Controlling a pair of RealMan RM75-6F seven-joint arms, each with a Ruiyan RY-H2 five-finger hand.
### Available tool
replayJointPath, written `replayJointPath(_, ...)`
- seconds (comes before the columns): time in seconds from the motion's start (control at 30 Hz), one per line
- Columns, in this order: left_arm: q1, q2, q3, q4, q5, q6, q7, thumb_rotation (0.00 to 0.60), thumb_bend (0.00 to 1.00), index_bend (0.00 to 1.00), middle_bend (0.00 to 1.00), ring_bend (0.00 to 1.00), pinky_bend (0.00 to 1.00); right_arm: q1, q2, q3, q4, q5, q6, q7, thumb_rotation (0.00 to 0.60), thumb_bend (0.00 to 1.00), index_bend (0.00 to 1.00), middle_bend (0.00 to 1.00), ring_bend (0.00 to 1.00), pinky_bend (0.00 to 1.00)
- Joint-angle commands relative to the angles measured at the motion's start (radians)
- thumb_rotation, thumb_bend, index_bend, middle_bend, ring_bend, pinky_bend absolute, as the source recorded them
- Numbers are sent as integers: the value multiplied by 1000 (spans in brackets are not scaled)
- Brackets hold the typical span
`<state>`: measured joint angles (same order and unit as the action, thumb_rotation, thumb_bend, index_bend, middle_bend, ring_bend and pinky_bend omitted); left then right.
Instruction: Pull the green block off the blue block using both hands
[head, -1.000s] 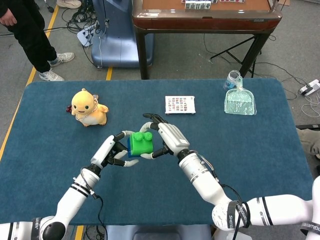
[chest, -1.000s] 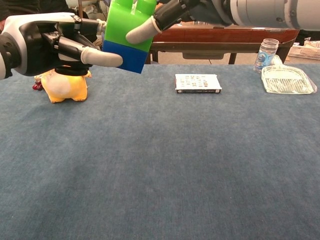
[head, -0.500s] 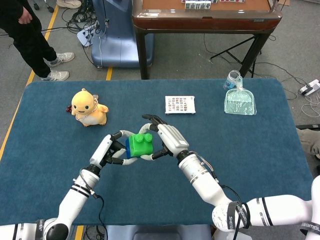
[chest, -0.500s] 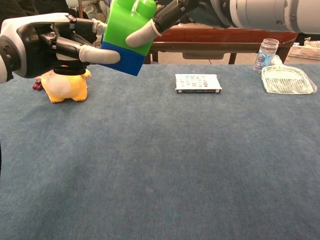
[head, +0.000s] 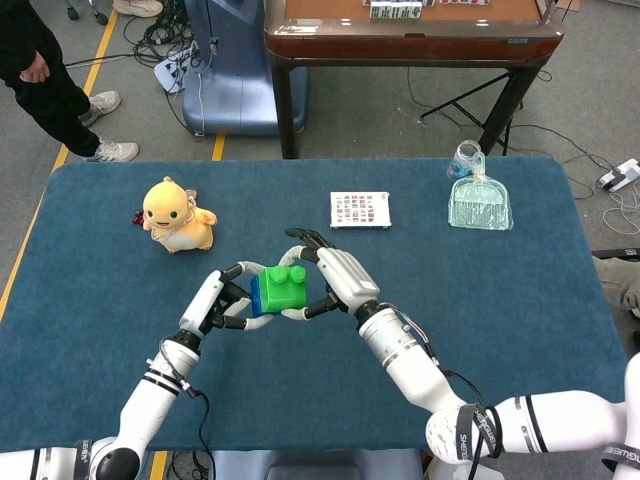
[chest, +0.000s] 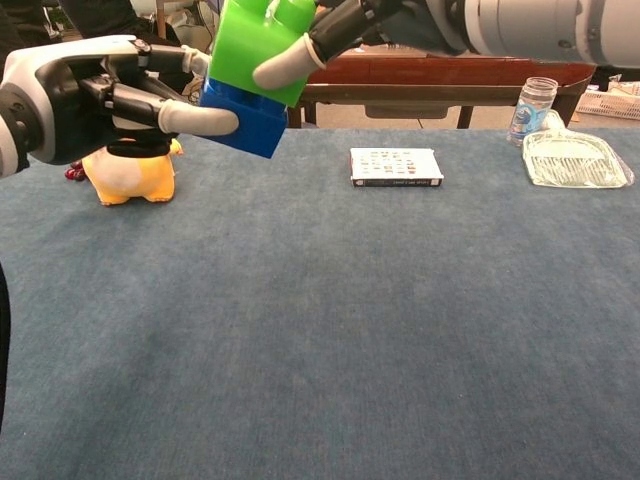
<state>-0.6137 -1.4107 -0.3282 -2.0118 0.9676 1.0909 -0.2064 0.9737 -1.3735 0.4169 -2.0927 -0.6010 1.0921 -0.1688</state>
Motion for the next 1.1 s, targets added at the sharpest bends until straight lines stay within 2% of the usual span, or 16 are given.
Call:
replayJointPath(0.03, 0, -2, 1, 4, -3, -1, 2, 600, 303, 884, 1000, 1000, 1000, -4, 4, 1, -4, -6, -1, 7, 600, 153, 658, 89, 0, 86)
replayJointPath(0.3, -1, -6, 10, 15, -16, -8, 21, 600, 303, 891, 1000, 1000, 1000, -37, 37, 14, -20, -35, 9, 47, 600, 153, 662, 89, 0, 86)
replayJointPath(0.4, -8, -6, 27, 23, -33, -11, 65, 600, 305, 891, 1000, 1000, 1000, -52, 52, 0, -9, -46, 23, 40, 600, 153, 664, 89, 0, 86)
replayJointPath(0.6, -51, -13, 82, 35, -71, -35, 224, 600, 307, 878, 1000, 1000, 1000, -60, 21, -100, 83, -35, 55, -65, 600, 153, 665, 89, 0, 64)
replayJointPath(0.7, -81, -48, 103, 62, -64, -11, 331, 600, 307, 857, 1000, 1000, 1000, -53, -13, -157, 150, -4, 52, -135, 600, 154, 664, 89, 0, 34)
replayJointPath(0.8, -114, -80, 115, 77, -82, -1, 428, 600, 307, 745, 1000, 1000, 1000, -45, -36, -193, 200, 42, 33, -190, 600, 153, 650, 89, 0, 20)
replayJointPath(0.87, -133, -93, 118, 80, -100, 4, 483, 600, 299, 590, 1000, 1000, 1000, -43, -46, -209, 226, 61, 23, -213, 600, 151, 567, 89, 0, 20)
replayJointPath(0.93, -148, -100, 122, 80, -116, 14, 534, 600, 225, 420, 1000, 1000, 1000, -44, -48, -222, 243, 71, 8, -230, 600, 146, 379, 89, 0, 12)
replayJointPath(1.03, -161, -104, 124, 70, -146, 32, 588, 600, 75, 261, 1000, 1000, 1000, -55, -41, -228, 253, 57, -22, -218, 600, 143, 137, 89, 0, 2)
replayJointPath(1.1, -161, -108, 119, 65, -156, 49, 600, 600, 13, 196, 1000, 1000, 1000, -65, -33, -226, 255, 41, -32, -201, 600, 135, 43, 89, 0, 2)
